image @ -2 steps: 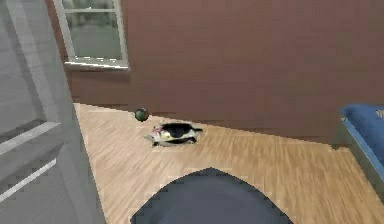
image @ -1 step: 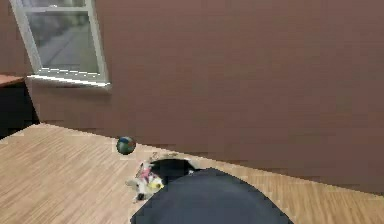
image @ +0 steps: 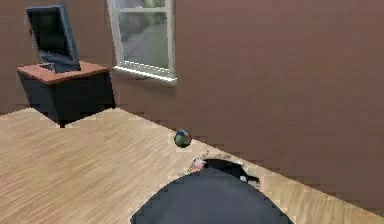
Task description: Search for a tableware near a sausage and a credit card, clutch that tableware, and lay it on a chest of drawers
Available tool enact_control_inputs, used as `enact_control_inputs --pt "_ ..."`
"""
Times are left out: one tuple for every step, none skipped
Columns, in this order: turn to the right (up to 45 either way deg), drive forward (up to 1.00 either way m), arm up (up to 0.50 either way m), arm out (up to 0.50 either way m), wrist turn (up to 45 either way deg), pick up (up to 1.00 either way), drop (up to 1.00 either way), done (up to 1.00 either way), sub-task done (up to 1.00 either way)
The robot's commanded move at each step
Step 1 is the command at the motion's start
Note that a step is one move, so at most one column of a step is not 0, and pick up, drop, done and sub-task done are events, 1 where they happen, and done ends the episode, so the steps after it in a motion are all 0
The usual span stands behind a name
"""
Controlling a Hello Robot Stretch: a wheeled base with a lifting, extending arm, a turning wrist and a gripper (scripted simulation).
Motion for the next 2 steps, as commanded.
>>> enact_control_inputs --pt "0.0 0.65 0.0 0.0 0.0 0.0 0.0 0.0 0.0" --pt "-45.0 0.0 0.0 0.0 0.0 0.0 0.0 0.0 0.0"
